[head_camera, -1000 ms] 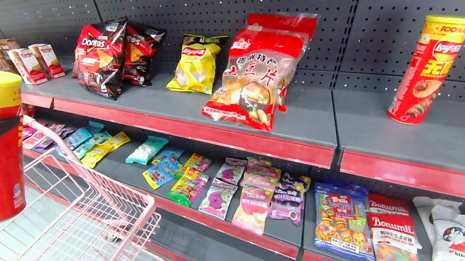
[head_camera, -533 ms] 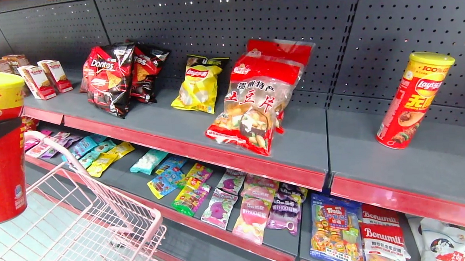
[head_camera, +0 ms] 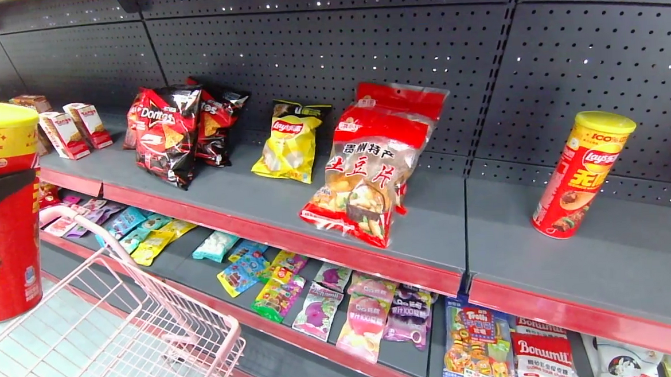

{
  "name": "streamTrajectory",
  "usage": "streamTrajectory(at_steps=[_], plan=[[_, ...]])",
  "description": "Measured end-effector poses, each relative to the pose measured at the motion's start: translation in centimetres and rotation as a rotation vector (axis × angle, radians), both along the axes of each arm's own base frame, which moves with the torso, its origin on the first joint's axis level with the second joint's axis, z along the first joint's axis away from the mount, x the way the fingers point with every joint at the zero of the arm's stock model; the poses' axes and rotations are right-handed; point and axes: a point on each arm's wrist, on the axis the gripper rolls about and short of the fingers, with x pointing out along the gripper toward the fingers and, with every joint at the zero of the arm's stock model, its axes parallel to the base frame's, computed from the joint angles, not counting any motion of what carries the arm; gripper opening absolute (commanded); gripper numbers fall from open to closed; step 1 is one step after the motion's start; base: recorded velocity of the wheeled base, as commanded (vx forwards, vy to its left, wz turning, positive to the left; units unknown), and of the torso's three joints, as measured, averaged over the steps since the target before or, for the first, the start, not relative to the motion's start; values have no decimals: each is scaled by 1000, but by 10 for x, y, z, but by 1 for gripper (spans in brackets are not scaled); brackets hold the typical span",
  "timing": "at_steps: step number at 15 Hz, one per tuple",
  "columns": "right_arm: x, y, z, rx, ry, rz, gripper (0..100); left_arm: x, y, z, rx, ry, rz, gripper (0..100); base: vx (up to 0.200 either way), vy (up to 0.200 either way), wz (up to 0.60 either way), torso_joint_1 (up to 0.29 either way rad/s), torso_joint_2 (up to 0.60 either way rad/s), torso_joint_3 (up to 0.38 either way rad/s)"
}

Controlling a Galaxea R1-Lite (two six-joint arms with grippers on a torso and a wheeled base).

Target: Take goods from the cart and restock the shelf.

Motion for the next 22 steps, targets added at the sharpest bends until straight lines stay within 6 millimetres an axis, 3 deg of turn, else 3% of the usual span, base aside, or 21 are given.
streamTrajectory(at_steps=[6, 16, 22], plan=[[0, 0, 0, 0, 0, 0, 100, 0, 0, 0, 0, 1, -1, 0, 0, 0, 0, 39, -85, -46], [0, 0, 0, 0, 0, -1, 100, 0, 0, 0, 1, 0, -1, 0, 0, 0, -600, 5, -1, 1], [0, 0, 0, 1, 0, 1, 100, -1, 0, -6, -1, 16, 4, 0, 0, 0, 0, 0, 0, 0]])
